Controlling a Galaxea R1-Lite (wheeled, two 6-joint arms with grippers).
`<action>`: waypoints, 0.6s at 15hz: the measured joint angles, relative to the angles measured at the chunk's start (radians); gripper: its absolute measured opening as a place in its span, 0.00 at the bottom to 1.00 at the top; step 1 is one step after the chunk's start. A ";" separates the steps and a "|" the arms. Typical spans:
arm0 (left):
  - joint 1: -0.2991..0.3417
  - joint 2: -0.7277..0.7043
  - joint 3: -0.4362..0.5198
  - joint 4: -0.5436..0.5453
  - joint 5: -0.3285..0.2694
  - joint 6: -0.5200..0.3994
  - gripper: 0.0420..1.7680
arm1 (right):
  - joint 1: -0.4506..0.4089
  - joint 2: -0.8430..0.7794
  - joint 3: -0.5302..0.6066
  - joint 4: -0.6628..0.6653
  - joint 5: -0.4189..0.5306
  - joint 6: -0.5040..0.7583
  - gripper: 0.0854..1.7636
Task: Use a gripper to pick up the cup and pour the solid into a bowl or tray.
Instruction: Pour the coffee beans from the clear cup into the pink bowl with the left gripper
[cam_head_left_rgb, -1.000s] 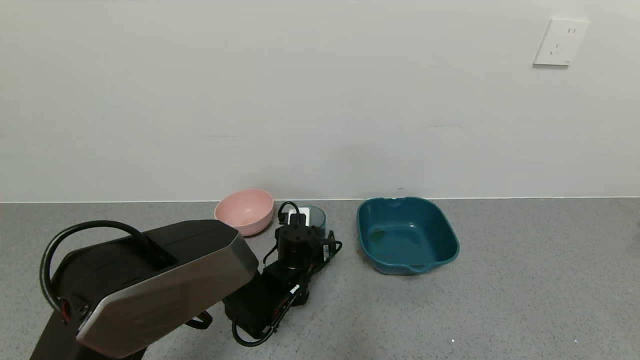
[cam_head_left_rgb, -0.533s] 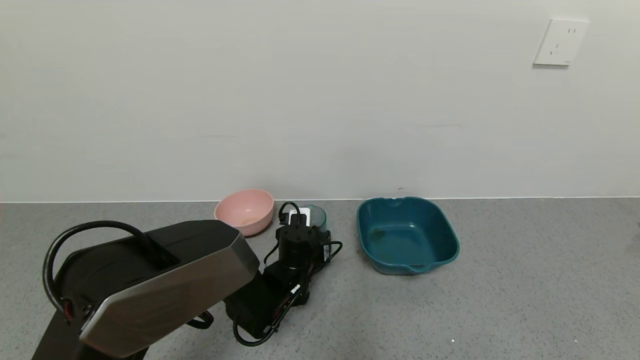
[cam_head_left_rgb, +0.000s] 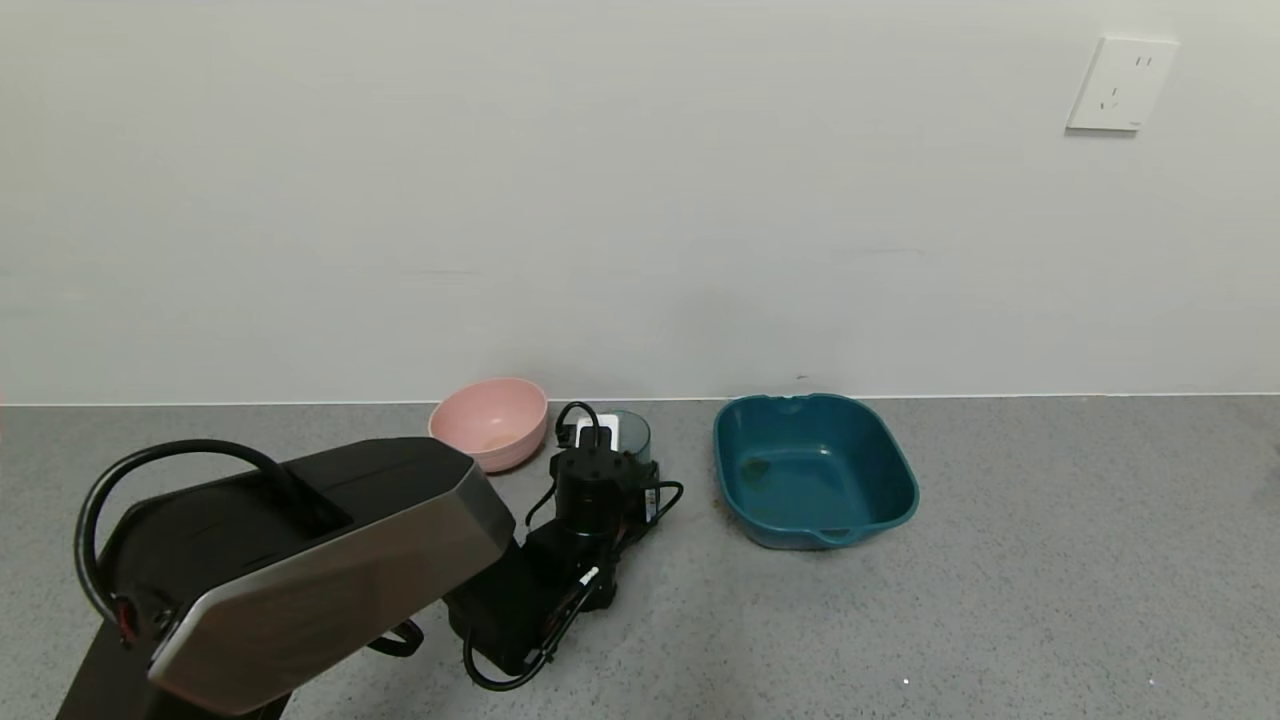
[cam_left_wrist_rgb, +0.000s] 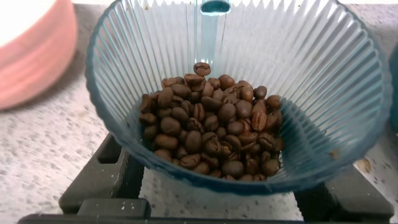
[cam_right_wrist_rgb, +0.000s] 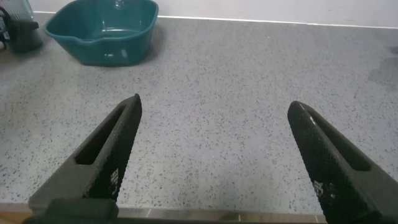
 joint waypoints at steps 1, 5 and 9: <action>0.006 -0.009 -0.003 0.018 0.002 0.010 0.74 | 0.000 0.000 0.000 0.000 0.000 0.000 0.97; 0.025 -0.079 -0.007 0.123 0.002 0.030 0.74 | 0.000 0.000 0.000 0.000 0.000 0.000 0.97; 0.037 -0.186 -0.031 0.259 0.003 0.070 0.74 | 0.000 0.000 0.000 0.000 0.000 0.000 0.97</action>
